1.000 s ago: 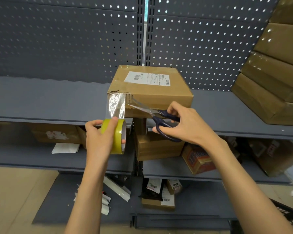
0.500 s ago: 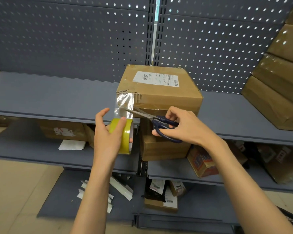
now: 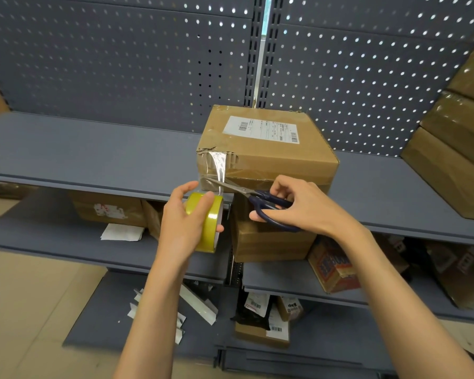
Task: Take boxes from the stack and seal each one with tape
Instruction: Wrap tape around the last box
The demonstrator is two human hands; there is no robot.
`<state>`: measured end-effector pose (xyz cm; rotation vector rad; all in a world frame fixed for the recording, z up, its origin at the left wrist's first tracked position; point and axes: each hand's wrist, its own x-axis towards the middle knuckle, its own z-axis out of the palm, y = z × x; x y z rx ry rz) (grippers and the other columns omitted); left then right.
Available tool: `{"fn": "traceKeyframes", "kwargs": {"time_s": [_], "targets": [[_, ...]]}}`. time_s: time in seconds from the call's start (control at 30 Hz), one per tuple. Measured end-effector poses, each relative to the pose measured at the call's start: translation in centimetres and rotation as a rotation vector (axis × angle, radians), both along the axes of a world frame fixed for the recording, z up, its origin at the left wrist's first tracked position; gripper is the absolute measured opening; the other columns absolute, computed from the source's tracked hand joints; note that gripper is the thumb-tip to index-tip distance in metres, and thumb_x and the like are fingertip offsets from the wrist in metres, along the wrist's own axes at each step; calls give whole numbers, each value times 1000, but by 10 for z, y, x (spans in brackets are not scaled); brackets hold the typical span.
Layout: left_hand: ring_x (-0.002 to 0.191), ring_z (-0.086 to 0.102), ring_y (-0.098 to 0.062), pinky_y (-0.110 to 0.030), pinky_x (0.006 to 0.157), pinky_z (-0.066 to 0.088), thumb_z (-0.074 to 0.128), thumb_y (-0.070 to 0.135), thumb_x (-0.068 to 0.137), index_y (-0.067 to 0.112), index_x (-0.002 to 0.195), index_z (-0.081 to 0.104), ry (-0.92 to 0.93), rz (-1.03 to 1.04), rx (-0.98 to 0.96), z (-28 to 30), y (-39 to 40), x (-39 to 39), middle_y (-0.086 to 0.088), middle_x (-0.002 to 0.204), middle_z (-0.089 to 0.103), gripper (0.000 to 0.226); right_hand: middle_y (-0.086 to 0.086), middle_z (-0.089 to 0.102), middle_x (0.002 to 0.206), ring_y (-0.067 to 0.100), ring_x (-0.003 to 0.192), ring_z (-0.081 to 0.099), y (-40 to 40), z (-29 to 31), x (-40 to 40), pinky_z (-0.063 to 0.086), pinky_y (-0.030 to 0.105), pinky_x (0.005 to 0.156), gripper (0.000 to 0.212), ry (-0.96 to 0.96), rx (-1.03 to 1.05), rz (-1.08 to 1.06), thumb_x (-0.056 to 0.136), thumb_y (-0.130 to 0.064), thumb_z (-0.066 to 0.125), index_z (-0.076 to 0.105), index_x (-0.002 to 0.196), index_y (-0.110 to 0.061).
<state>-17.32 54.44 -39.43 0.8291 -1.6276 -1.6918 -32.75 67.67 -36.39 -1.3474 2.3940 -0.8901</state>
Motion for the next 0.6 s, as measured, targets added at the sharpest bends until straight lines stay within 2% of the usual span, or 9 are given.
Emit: {"fn": "traceKeyframes", "kwargs": {"time_s": [0.17,0.37,0.6], "targets": [[50,64,-4,-15,46,49,57,20,94,28,118,48,3,-12,30,0,-1,-1,3,96,60,27,-11,60,72,2,61,51,-7,1,-4,41,13,56,45,4,4,26,68,-55,77,57,86,-19],[49,63,0,-14,46,48,57,19,95,25,118,51,11,3,41,1,-2,-1,3,94,60,24,-1,65,77,9,64,53,-18,5,-6,45,23,60,53,-10,13,66,59,-65,73,61,84,-19],[51,62,3,-12,45,47,57,24,95,25,123,51,-8,9,45,-1,-4,-1,2,103,57,29,3,66,75,5,58,49,-21,5,-9,39,16,54,47,-16,-8,102,62,-56,78,65,83,-15]]}}
